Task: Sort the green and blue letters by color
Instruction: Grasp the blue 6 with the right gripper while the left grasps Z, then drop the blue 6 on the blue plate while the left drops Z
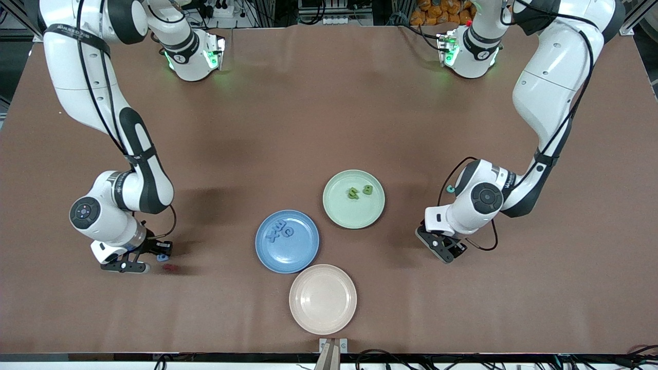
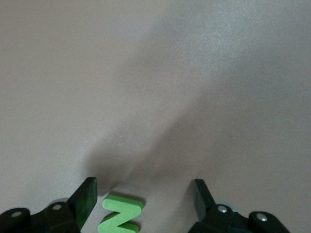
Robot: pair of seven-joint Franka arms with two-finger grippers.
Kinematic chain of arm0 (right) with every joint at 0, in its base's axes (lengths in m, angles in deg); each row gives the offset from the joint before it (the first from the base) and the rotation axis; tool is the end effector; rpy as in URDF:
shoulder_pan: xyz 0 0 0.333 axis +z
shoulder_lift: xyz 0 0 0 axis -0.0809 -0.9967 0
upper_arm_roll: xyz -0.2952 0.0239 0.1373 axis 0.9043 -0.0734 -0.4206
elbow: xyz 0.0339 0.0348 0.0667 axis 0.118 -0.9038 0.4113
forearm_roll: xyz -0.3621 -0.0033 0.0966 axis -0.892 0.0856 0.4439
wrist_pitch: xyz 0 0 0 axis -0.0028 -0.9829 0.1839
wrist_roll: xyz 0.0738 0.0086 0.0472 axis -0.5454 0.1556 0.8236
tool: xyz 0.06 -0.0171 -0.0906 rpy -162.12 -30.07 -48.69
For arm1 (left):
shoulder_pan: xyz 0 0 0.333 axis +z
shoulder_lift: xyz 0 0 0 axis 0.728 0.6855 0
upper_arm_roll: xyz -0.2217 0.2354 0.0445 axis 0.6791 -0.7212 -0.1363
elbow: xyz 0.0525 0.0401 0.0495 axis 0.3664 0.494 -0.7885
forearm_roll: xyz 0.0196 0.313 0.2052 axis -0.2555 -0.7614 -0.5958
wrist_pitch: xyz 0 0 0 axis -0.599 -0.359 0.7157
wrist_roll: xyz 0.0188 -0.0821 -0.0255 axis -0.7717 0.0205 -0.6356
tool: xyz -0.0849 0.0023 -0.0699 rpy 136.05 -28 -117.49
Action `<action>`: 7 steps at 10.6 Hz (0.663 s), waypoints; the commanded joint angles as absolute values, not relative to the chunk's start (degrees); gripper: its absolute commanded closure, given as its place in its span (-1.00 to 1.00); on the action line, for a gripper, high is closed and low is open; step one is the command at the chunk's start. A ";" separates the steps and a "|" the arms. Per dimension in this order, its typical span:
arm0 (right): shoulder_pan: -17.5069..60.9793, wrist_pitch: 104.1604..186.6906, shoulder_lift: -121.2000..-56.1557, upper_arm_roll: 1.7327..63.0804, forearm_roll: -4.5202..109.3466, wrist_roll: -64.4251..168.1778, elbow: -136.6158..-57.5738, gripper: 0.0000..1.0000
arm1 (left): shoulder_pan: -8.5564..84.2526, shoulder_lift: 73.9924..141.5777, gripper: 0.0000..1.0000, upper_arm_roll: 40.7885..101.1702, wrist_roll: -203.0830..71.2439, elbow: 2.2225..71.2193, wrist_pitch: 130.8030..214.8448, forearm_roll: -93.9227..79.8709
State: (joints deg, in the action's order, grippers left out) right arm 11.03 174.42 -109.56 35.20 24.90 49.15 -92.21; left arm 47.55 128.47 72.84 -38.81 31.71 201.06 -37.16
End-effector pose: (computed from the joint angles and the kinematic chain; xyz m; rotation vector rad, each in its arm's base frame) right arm 0.6921 -0.0093 0.1944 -3.1329 0.1157 -0.1829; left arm 0.6605 -0.1979 0.1910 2.8305 -1.3142 0.2209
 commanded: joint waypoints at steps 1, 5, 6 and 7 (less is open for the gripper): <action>11.49 173.69 -108.73 34.60 25.67 49.13 -90.97 0.23 | 48.30 128.57 -0.69 72.96 -37.50 31.05 200.59 -38.52; 17.27 169.65 -104.16 34.60 26.20 40.89 -91.59 0.23 | 49.45 128.57 -0.07 72.96 -36.88 31.14 200.59 -38.69; 19.38 169.03 -103.63 34.60 26.29 39.30 -91.59 0.23 | 49.45 128.57 0.24 72.96 -37.05 31.14 200.59 -38.61; 21.58 169.02 -103.45 34.60 26.29 35.98 -91.50 0.23 | 49.45 128.48 0.74 72.96 -37.06 31.23 200.59 -38.61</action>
State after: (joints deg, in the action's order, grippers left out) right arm 17.55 170.07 -105.56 34.43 25.58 41.50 -90.28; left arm 48.98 128.37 72.91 -37.96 31.42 200.99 -37.19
